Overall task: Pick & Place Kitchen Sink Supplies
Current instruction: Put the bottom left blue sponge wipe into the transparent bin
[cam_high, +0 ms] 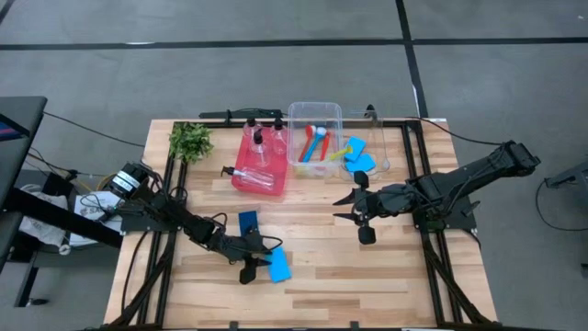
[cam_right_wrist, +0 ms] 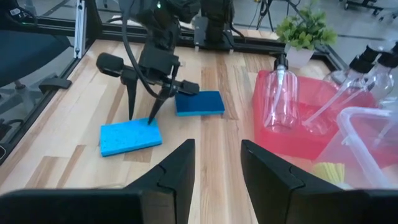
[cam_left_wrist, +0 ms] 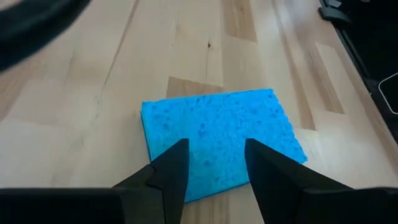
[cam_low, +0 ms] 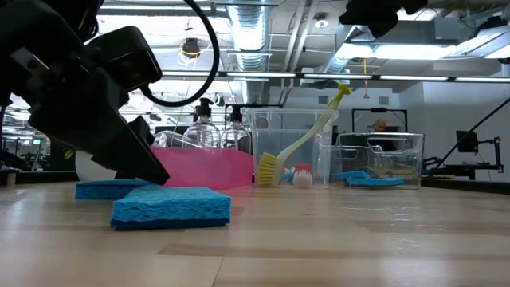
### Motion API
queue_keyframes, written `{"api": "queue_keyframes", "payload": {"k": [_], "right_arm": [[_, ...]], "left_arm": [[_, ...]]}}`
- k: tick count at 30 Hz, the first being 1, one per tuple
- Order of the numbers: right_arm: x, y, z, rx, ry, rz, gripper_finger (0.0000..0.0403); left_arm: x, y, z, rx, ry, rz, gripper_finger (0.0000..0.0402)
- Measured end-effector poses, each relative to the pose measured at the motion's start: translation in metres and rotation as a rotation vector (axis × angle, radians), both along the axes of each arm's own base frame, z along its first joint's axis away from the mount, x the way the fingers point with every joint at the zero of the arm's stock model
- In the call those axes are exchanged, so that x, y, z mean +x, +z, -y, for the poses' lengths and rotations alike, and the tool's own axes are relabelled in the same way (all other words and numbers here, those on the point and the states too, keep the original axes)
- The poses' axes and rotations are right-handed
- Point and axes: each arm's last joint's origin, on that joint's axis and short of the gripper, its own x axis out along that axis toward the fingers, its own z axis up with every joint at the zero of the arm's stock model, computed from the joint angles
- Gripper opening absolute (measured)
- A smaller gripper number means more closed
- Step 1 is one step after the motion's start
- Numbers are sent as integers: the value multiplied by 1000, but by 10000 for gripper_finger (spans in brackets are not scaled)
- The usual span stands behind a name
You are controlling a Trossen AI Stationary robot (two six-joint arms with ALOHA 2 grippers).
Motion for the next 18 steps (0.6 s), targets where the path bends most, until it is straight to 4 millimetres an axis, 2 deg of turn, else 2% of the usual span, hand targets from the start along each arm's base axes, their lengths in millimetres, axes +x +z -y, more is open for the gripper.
{"api": "queue_keyframes", "payload": {"k": [8,18], "right_arm": [[-1,-3,0,3,-4,-27,123],[-1,-4,0,2,-5,-37,123]], "left_arm": [[6,6,1,122,7,62,158],[5,-3,-12,77,62,-75,158]]}}
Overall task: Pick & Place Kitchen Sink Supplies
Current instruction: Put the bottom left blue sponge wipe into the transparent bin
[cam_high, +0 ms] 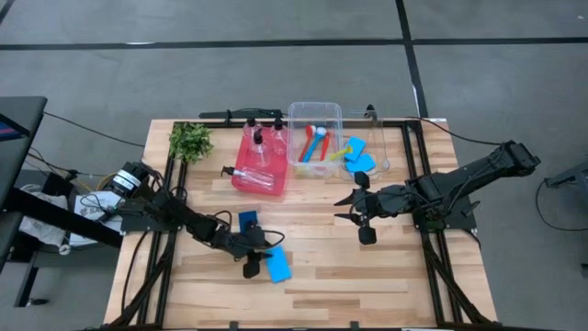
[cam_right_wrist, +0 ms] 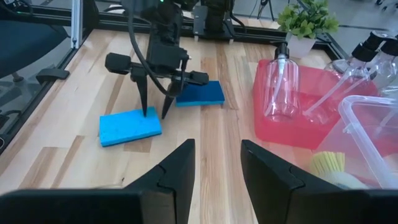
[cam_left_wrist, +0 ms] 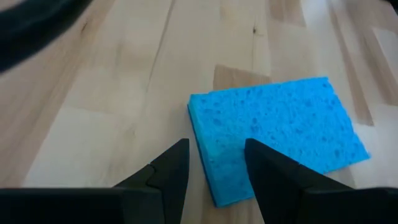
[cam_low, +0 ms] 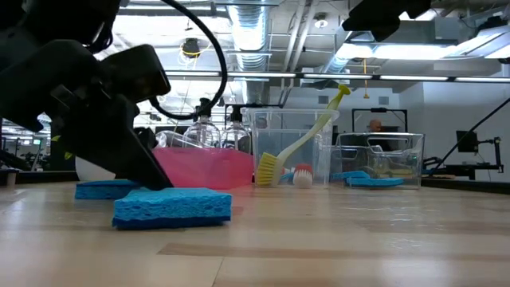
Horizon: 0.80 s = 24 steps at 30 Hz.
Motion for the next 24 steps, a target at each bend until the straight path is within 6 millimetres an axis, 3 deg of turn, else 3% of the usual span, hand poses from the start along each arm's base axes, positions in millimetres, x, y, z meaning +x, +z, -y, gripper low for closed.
{"api": "queue_keyframes", "payload": {"k": [7,15,21,24], "right_arm": [[0,0,0,-2,1,0,123],[0,0,0,21,-8,2,123],[0,0,0,293,-112,15,122],[0,0,0,332,-125,16,122]], "left_arm": [[2,-5,-11,-144,60,-70,143],[3,-5,-15,-172,84,-61,15],[6,-2,-16,-145,137,7,6],[9,1,-21,-131,174,50,5]]}}
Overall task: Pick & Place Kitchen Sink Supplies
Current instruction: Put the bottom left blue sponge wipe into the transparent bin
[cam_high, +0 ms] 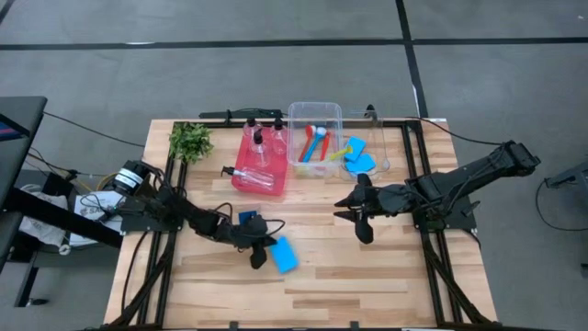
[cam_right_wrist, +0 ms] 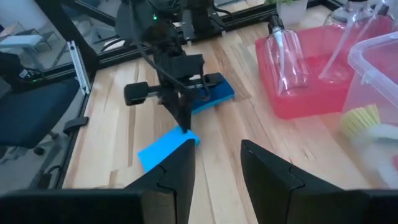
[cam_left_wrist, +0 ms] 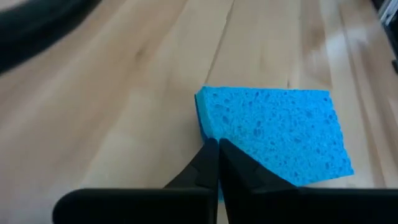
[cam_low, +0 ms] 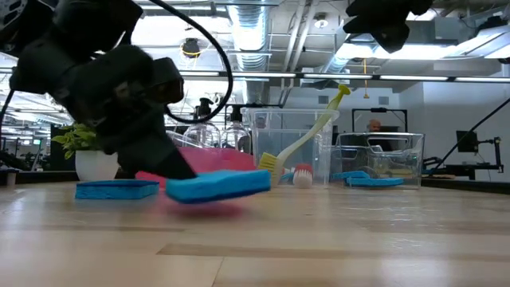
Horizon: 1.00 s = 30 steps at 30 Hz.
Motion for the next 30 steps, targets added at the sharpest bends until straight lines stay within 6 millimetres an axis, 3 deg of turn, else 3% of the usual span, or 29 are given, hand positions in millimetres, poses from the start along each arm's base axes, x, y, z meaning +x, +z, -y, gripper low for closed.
{"api": "queue_keyframes", "payload": {"k": [10,16,22,30], "right_arm": [[11,3,-10,68,16,81,123],[38,-15,-17,185,-41,52,129],[56,-25,-25,228,-46,78,173],[61,-26,-23,237,-59,107,241]], "left_arm": [[17,23,-18,104,35,214,4],[33,64,-32,244,50,355,4],[36,103,-43,396,12,461,3],[28,118,-50,422,17,463,3]]}}
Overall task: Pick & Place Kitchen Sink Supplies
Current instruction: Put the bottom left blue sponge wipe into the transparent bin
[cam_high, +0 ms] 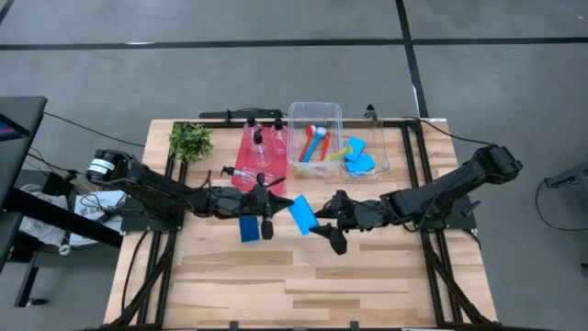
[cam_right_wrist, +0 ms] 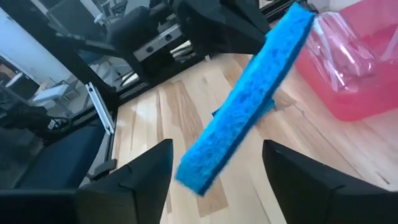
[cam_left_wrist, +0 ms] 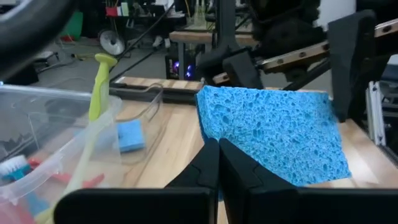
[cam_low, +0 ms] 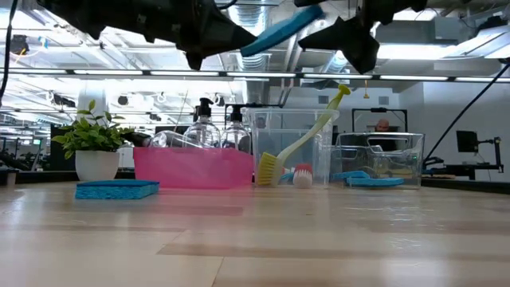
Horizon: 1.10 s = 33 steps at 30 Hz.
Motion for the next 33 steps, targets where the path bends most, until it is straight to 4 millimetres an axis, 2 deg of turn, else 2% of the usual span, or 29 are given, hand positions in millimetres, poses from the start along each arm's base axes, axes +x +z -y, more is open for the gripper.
{"api": "queue_keyframes", "payload": {"k": [6,12,17,23,29,33], "right_arm": [[4,5,9,8,-36,48,238],[7,5,20,18,-81,55,206],[8,5,26,65,-108,57,138],[9,5,28,75,-85,52,17],[9,5,28,76,-82,52,7],[9,5,28,71,-81,50,5]], "left_arm": [[0,1,0,-23,-16,11,3],[0,2,0,-71,-11,25,3],[0,3,0,-105,-7,38,3],[0,4,0,-109,-3,46,3],[1,4,-4,-159,14,54,12],[1,5,-7,-170,28,57,36]]}}
